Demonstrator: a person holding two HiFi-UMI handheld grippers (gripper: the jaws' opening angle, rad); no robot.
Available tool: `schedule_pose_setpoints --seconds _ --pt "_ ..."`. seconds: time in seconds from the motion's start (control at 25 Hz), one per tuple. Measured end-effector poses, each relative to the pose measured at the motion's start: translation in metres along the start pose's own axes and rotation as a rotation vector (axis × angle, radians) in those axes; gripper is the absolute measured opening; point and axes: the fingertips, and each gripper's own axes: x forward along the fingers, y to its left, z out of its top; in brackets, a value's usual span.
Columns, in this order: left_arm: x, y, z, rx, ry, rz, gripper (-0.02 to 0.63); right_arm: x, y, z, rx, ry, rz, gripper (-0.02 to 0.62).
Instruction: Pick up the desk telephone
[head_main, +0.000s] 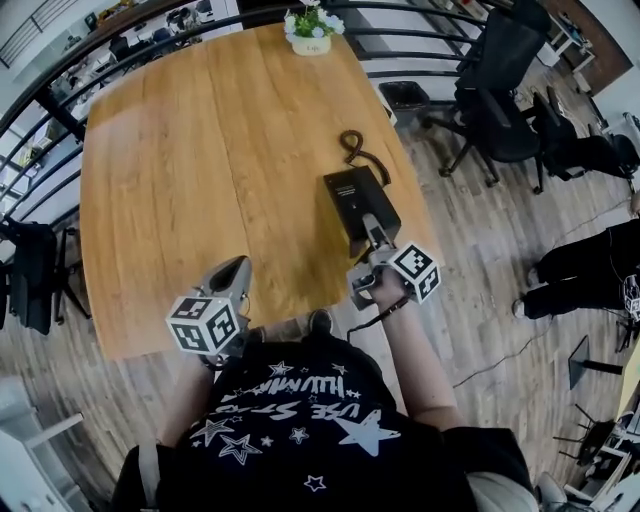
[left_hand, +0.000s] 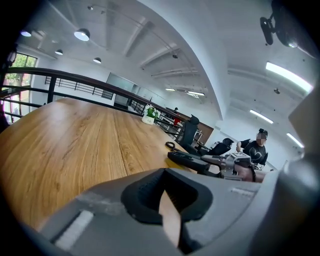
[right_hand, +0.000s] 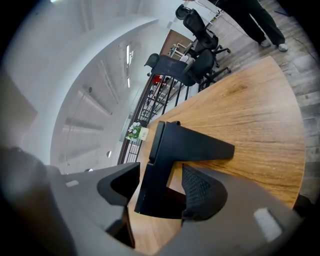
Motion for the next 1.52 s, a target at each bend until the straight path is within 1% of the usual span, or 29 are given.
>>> schedule_pose_setpoints --seconds 0.16,0.28,0.36,0.52,0.84,0.96,1.16,1.32,1.52 --pt "-0.003 0.003 0.001 -0.009 -0.003 0.023 0.002 0.010 0.003 0.001 0.015 0.000 -0.004 0.265" --pt "-0.006 0.006 0.002 -0.015 -0.007 0.035 0.002 0.014 0.002 0.003 0.001 0.000 -0.025 0.255" --pt "-0.007 0.008 0.003 -0.021 -0.008 0.042 0.002 0.015 0.001 0.003 -0.020 0.005 -0.035 0.213" --pt "-0.007 0.011 0.003 -0.029 -0.009 0.043 0.002 0.015 0.001 0.004 -0.039 -0.003 -0.024 0.212" --pt "-0.012 0.020 0.007 -0.026 -0.010 0.027 0.002 0.013 0.003 0.002 -0.027 -0.001 0.008 0.201" --pt "-0.016 0.024 0.007 -0.028 -0.010 0.024 0.002 0.009 0.011 -0.001 -0.025 0.000 0.045 0.200" --pt "-0.026 0.032 0.010 -0.028 -0.008 0.007 0.002 -0.001 0.039 -0.007 -0.040 -0.016 0.116 0.201" --pt "-0.039 0.044 0.009 -0.030 -0.012 -0.015 0.002 -0.011 0.060 -0.026 -0.071 -0.018 0.167 0.202" --pt "-0.052 0.059 0.017 -0.028 -0.026 -0.051 0.002 -0.027 0.081 -0.052 -0.096 -0.019 0.204 0.204"
